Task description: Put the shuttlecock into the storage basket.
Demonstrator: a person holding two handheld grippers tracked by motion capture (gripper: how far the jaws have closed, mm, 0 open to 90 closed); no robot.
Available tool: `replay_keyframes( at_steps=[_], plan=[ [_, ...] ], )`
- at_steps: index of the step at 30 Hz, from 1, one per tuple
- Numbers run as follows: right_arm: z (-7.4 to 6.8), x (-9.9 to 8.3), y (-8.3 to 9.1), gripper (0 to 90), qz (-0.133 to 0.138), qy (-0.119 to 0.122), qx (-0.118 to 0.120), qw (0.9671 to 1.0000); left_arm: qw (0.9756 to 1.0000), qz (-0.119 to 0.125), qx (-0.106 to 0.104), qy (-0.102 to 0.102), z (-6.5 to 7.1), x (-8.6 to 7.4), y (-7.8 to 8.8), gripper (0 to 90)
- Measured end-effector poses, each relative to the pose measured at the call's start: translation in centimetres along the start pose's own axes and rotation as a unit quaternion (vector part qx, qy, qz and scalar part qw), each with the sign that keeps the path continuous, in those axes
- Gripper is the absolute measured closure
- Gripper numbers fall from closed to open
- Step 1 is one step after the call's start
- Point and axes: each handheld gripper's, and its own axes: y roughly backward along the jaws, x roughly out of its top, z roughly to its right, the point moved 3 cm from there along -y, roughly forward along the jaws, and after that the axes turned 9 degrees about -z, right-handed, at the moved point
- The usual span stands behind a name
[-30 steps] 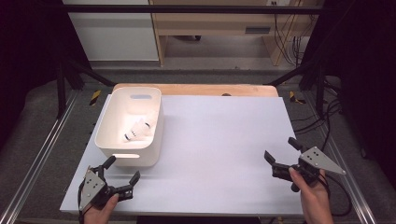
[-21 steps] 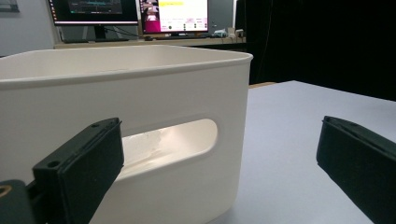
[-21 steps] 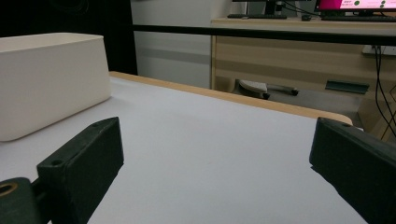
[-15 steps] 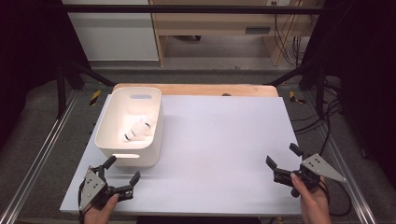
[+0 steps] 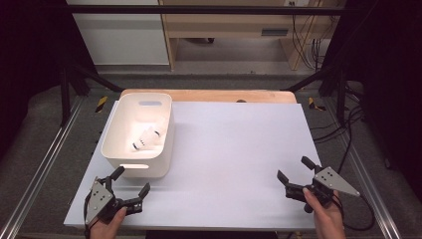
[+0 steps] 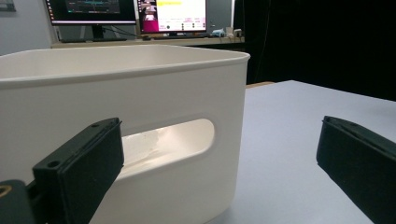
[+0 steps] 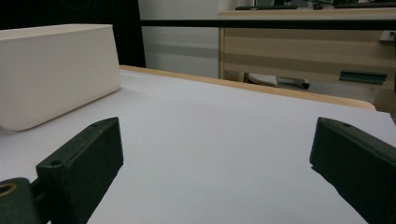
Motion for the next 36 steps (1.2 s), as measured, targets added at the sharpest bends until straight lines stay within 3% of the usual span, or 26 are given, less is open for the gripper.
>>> replay_keyframes(
  at_steps=[27, 36],
  plan=[
    [-1.2, -1.0, -2.1, 2.6, -0.009, 0.000, 0.022, 0.9997, 1.0000, 0.002, 0.000, 0.002, 0.0, 0.0, 0.1, 0.7],
    [-1.9, -0.9, -3.6, 2.6, -0.013, 0.015, 0.039, 0.9990, 1.0000, 0.006, 0.002, 0.004, -0.1, 0.0, 0.2, 0.7]
  ],
)
